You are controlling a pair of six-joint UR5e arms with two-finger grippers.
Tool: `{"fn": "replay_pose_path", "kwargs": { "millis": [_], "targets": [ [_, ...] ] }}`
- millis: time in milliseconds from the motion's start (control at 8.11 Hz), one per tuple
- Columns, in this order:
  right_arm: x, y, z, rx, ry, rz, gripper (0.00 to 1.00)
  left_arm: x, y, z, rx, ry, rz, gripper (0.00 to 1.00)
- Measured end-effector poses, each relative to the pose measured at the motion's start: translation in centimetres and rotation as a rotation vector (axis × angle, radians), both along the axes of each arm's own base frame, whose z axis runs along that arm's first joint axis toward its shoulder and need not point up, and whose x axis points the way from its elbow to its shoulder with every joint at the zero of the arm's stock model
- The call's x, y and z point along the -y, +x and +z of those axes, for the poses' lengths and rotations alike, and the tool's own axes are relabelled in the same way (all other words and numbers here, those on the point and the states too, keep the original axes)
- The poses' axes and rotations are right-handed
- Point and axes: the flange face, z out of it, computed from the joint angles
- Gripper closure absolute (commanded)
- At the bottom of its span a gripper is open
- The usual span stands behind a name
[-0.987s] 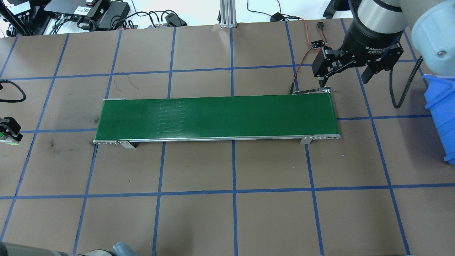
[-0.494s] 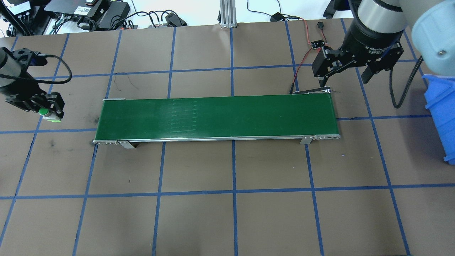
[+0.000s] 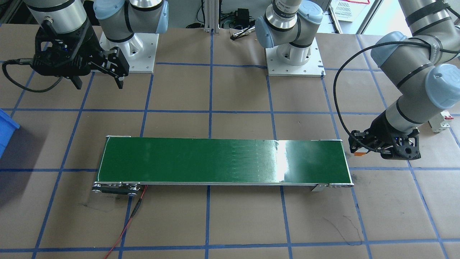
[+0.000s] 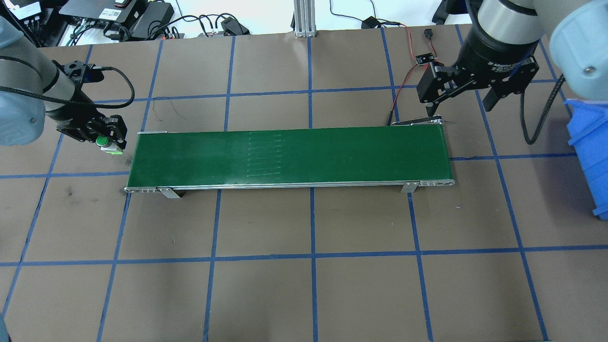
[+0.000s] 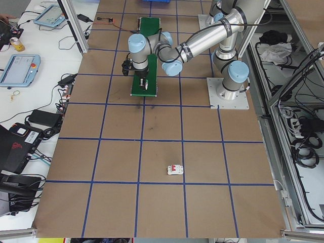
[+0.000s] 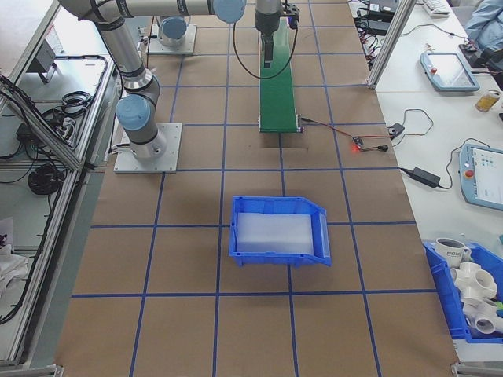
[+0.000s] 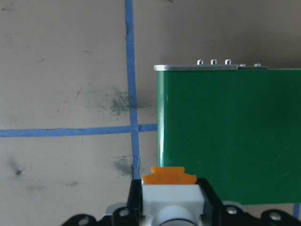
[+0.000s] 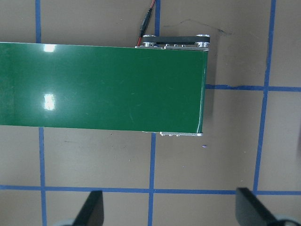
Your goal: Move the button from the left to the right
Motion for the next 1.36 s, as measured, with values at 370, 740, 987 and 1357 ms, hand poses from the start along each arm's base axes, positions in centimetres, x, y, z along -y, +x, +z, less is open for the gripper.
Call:
{"fn": "replay_pose_path", "kwargs": {
  "millis": [370, 740, 987, 1357],
  "targets": [
    [0.0, 0.0, 0.0, 0.002, 0.000, 0.000, 0.00, 2.2, -1.7, -2.7, -0.032, -0.033, -0.039, 1.00],
    [0.0, 0.0, 0.1, 0.002, -0.001, 0.001, 0.00, 2.8, -2.4, -3.9, -0.048, -0.029, -0.045, 0.85],
    [0.0, 0.0, 0.1, 0.000, -0.001, 0.000, 0.00, 2.7, -2.4, -4.3, -0.045, -0.015, -0.035, 0.76],
    [-0.1, 0.0, 0.1, -0.001, -0.002, 0.001, 0.00, 2.5, -2.4, -4.8, -0.046, 0.007, 0.006, 0.19]
  ]
}}
